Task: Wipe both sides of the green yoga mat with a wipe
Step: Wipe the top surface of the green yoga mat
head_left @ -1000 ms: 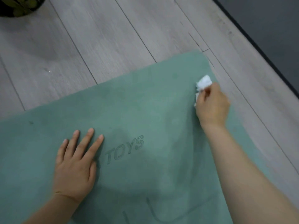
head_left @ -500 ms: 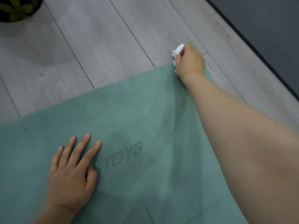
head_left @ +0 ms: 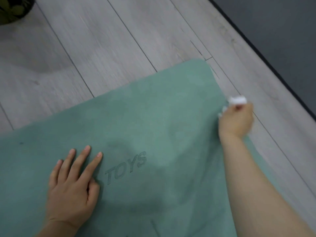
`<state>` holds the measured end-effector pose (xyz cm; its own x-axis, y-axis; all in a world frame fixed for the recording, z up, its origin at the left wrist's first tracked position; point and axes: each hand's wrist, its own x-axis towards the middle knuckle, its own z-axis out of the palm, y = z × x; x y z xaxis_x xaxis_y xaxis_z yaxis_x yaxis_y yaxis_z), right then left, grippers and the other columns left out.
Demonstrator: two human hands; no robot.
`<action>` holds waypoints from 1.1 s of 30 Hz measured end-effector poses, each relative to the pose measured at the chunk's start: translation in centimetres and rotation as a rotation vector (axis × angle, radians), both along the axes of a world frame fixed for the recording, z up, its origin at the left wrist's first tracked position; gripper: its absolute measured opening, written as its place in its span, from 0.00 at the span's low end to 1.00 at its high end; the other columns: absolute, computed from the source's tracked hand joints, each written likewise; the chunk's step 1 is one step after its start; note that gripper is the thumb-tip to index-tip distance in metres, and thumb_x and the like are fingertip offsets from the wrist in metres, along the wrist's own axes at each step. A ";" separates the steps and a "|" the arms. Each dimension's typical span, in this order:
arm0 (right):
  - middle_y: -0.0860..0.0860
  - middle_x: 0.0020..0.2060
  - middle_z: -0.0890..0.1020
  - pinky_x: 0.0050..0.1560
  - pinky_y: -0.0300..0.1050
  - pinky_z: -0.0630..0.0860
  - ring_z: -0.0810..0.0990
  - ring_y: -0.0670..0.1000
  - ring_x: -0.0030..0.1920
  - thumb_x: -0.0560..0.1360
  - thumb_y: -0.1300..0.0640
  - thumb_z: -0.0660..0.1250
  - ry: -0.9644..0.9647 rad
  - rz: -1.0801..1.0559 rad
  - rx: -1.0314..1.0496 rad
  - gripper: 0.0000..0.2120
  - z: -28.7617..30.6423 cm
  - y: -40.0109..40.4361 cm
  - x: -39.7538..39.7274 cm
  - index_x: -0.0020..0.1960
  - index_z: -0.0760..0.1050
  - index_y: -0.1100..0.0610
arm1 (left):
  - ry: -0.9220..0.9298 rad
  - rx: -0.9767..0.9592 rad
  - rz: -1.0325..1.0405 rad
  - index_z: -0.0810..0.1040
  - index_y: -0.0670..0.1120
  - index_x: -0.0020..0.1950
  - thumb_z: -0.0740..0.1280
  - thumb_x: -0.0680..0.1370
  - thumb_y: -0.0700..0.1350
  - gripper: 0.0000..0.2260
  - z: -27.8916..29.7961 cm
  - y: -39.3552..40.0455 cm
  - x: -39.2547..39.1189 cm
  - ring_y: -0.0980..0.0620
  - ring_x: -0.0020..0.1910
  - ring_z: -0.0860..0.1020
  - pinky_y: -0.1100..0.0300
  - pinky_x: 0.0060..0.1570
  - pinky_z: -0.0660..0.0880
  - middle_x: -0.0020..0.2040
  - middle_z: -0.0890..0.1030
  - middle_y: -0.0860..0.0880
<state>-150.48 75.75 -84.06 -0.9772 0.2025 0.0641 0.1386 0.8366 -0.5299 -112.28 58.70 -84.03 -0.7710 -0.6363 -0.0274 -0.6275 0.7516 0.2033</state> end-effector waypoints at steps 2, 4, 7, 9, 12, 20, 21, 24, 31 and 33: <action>0.56 0.48 0.82 0.46 0.47 0.71 0.79 0.58 0.50 0.77 0.53 0.60 0.004 0.245 -0.001 0.08 -0.2 -7.2 -3.4 0.53 0.73 0.56 | 0.004 -0.003 -0.011 0.76 0.49 0.70 0.55 0.72 0.48 0.27 -0.1 -0.2 0.0 0.39 0.74 0.65 0.39 0.72 0.58 0.74 0.71 0.45; 0.54 0.47 0.83 0.48 0.48 0.73 0.79 0.58 0.50 0.77 0.53 0.58 -0.008 0.493 0.059 0.09 -0.1 -13.1 -5.2 0.52 0.71 0.55 | 0.004 -0.005 -0.021 0.76 0.49 0.70 0.55 0.73 0.48 0.26 -0.2 -0.2 0.1 0.39 0.74 0.65 0.40 0.72 0.58 0.74 0.71 0.45; 0.52 0.51 0.83 0.53 0.50 0.73 0.79 0.59 0.52 0.74 0.55 0.55 -0.015 0.680 0.145 0.11 0.7 -16.3 -5.6 0.53 0.70 0.56 | 0.021 -0.003 -0.035 0.75 0.49 0.70 0.55 0.73 0.48 0.26 -0.3 -0.2 0.2 0.39 0.74 0.66 0.39 0.72 0.59 0.74 0.71 0.45; 0.57 0.52 0.81 0.50 0.51 0.71 0.78 0.61 0.53 0.76 0.55 0.57 -0.011 0.621 0.179 0.11 0.8 -14.5 -5.1 0.56 0.70 0.58 | 0.021 -0.001 -0.031 0.74 0.50 0.71 0.56 0.73 0.48 0.26 -0.2 -0.3 0.2 0.39 0.74 0.66 0.39 0.72 0.60 0.74 0.71 0.45; 0.63 0.51 0.80 0.46 0.53 0.70 0.78 0.64 0.50 0.77 0.54 0.59 0.015 0.457 0.194 0.12 -0.1 -8.2 -3.6 0.56 0.70 0.61 | 0.014 0.008 -0.025 0.74 0.50 0.71 0.55 0.74 0.48 0.26 -0.2 -0.3 0.3 0.39 0.74 0.66 0.41 0.73 0.58 0.74 0.71 0.46; 0.62 0.48 0.81 0.45 0.50 0.69 0.78 0.62 0.48 0.77 0.56 0.61 -0.001 0.152 -0.001 0.08 0.6 1.9 3.4 0.50 0.71 0.62 | 0.028 0.028 -0.002 0.75 0.50 0.70 0.56 0.73 0.48 0.25 -0.1 -0.3 0.2 0.39 0.73 0.66 0.42 0.73 0.57 0.73 0.71 0.46; 0.61 0.46 0.81 0.43 0.49 0.68 0.79 0.61 0.46 0.77 0.56 0.62 0.020 0.224 -0.071 0.08 0.8 0.4 5.0 0.48 0.72 0.62 | 0.023 0.026 -0.002 0.75 0.50 0.70 0.56 0.73 0.49 0.25 -0.1 -0.3 0.3 0.39 0.73 0.66 0.42 0.73 0.57 0.73 0.71 0.46; 0.59 0.40 0.81 0.39 0.49 0.70 0.78 0.60 0.40 0.77 0.56 0.63 0.031 0.595 -0.191 0.06 1.2 -5.6 12.2 0.45 0.73 0.58 | -0.001 0.036 -0.004 0.75 0.50 0.70 0.56 0.74 0.49 0.25 -0.1 -0.2 0.3 0.40 0.74 0.66 0.43 0.73 0.57 0.73 0.71 0.46; 0.53 0.35 0.76 0.38 0.48 0.60 0.73 0.58 0.36 0.75 0.53 0.56 0.167 0.827 0.098 0.10 -2.0 -9.3 22.0 0.42 0.72 0.56 | -0.075 0.074 0.050 0.64 0.45 0.78 0.55 0.74 0.54 0.32 -0.3 -1.4 1.1 0.45 0.77 0.60 0.48 0.74 0.53 0.78 0.63 0.47; 0.53 0.36 0.76 0.39 0.48 0.59 0.73 0.58 0.36 0.76 0.53 0.56 0.170 0.831 0.122 0.10 -2.2 -9.2 21.8 0.43 0.73 0.57 | -0.102 0.091 0.215 0.58 0.44 0.80 0.55 0.76 0.58 0.34 0.0 -4.2 2.2 0.44 0.79 0.54 0.47 0.74 0.51 0.80 0.57 0.46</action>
